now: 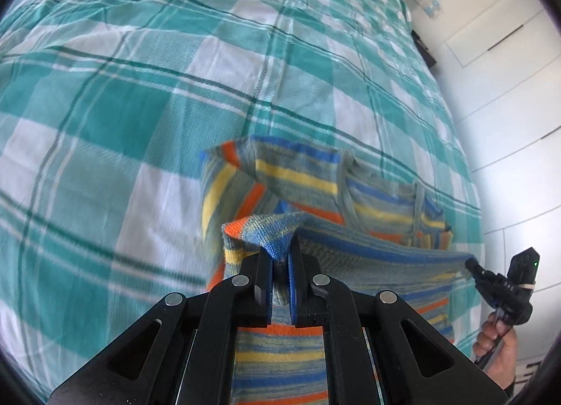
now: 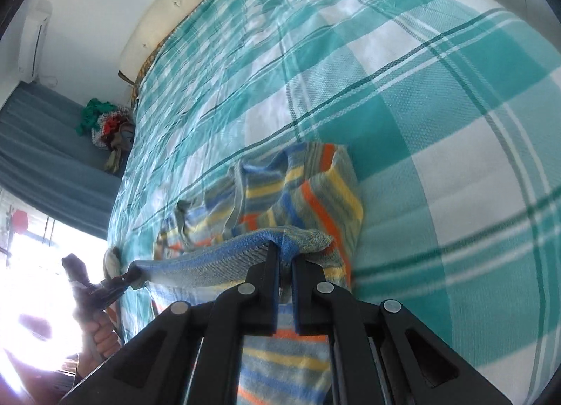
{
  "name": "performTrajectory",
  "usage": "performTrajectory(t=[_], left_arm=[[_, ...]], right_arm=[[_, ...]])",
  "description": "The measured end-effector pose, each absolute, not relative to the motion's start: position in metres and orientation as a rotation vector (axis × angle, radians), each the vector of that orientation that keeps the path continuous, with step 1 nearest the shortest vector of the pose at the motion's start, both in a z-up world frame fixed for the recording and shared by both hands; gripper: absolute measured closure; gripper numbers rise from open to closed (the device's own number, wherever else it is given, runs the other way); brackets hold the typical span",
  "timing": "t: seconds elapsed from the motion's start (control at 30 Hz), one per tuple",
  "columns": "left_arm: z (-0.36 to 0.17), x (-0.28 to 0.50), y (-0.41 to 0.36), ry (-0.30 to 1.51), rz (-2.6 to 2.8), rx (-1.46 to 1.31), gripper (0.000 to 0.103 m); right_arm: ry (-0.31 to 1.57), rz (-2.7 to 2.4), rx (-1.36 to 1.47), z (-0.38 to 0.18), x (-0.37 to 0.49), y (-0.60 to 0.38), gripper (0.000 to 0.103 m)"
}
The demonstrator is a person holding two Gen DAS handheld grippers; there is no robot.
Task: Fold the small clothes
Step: 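Lift the hem with both grippers and fold it toward the collar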
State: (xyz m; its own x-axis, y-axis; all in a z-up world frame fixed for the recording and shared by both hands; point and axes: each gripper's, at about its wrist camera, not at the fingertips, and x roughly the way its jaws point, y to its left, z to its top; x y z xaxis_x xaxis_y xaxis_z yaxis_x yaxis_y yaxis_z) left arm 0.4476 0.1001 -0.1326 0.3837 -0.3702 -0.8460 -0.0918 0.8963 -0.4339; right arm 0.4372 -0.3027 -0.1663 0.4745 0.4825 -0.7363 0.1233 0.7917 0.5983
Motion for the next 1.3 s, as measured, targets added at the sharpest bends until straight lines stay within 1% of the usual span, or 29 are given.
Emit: performTrajectory(t=[0.13, 0.2, 0.23, 0.27, 0.3, 0.33, 0.37, 0.5, 0.67, 0.7, 0.8, 0.87, 0.93, 0.97, 1.0, 1.03, 1.13, 1.17, 1.23, 1.3], left_arm=[[-0.141, 0.472, 0.098, 1.184, -0.175, -0.447, 0.098], [-0.146, 0.488, 0.097, 1.191, -0.143, -0.445, 0.094], [-0.145, 0.494, 0.100, 1.180, -0.118, -0.452, 0.092], [-0.143, 0.500, 0.105, 1.153, -0.086, -0.470, 0.081], [-0.139, 0.505, 0.111, 1.112, -0.061, -0.502, 0.068], [-0.133, 0.508, 0.118, 1.072, -0.038, -0.533, 0.061], [-0.127, 0.509, 0.124, 1.035, -0.015, -0.558, 0.054], [-0.113, 0.502, 0.133, 0.984, -0.005, -0.569, 0.047], [-0.099, 0.456, 0.114, 0.933, -0.043, -0.401, 0.046], [-0.098, 0.445, 0.109, 0.931, -0.068, -0.378, 0.044], [-0.108, 0.421, 0.087, 0.985, -0.148, -0.272, 0.041], [-0.126, 0.422, 0.067, 1.083, -0.216, -0.197, 0.041], [-0.149, 0.436, 0.043, 1.187, -0.244, -0.114, 0.042], [-0.154, 0.445, 0.034, 1.190, -0.224, -0.094, 0.046], [-0.154, 0.457, 0.028, 1.168, -0.199, -0.089, 0.046], [-0.150, 0.469, 0.025, 1.141, -0.178, -0.101, 0.046], [-0.128, 0.492, 0.037, 1.051, -0.095, -0.226, 0.045], [-0.122, 0.494, 0.046, 1.035, -0.083, -0.275, 0.042], [-0.112, 0.485, 0.056, 1.010, -0.104, -0.303, 0.040], [-0.108, 0.461, 0.054, 0.986, -0.156, -0.233, 0.040]], right_arm=[[1.098, 0.243, 0.671, -0.183, 0.467, -0.310, 0.098], [1.104, 0.263, 0.722, -0.194, 0.483, -0.314, 0.097], [1.079, 0.269, 0.764, -0.197, 0.489, -0.318, 0.095], [1.032, 0.265, 0.807, -0.199, 0.493, -0.323, 0.092], [0.982, 0.239, 0.837, -0.199, 0.495, -0.329, 0.091], [0.935, 0.216, 0.862, -0.198, 0.496, -0.334, 0.086], [0.907, 0.206, 0.877, -0.197, 0.497, -0.337, 0.085], [0.872, 0.200, 0.800, -0.182, 0.493, -0.334, 0.085], [0.866, 0.200, 0.601, -0.159, 0.473, -0.317, 0.083], [0.872, 0.221, 0.580, -0.156, 0.468, -0.311, 0.083], [0.984, 0.298, 0.454, -0.156, 0.457, -0.284, 0.083], [1.102, 0.339, 0.340, -0.168, 0.459, -0.258, 0.083], [1.208, 0.379, 0.279, -0.186, 0.473, -0.233, 0.083], [1.242, 0.381, 0.264, -0.195, 0.485, -0.222, 0.083], [1.236, 0.364, 0.261, -0.199, 0.495, -0.216, 0.083], [1.191, 0.339, 0.259, -0.198, 0.506, -0.211, 0.083], [0.977, 0.240, 0.230, -0.174, 0.513, -0.207, 0.083], [0.937, 0.236, 0.237, -0.165, 0.510, -0.207, 0.083], [0.911, 0.272, 0.274, -0.155, 0.500, -0.209, 0.082], [0.936, 0.312, 0.216, -0.151, 0.479, -0.206, 0.082]])
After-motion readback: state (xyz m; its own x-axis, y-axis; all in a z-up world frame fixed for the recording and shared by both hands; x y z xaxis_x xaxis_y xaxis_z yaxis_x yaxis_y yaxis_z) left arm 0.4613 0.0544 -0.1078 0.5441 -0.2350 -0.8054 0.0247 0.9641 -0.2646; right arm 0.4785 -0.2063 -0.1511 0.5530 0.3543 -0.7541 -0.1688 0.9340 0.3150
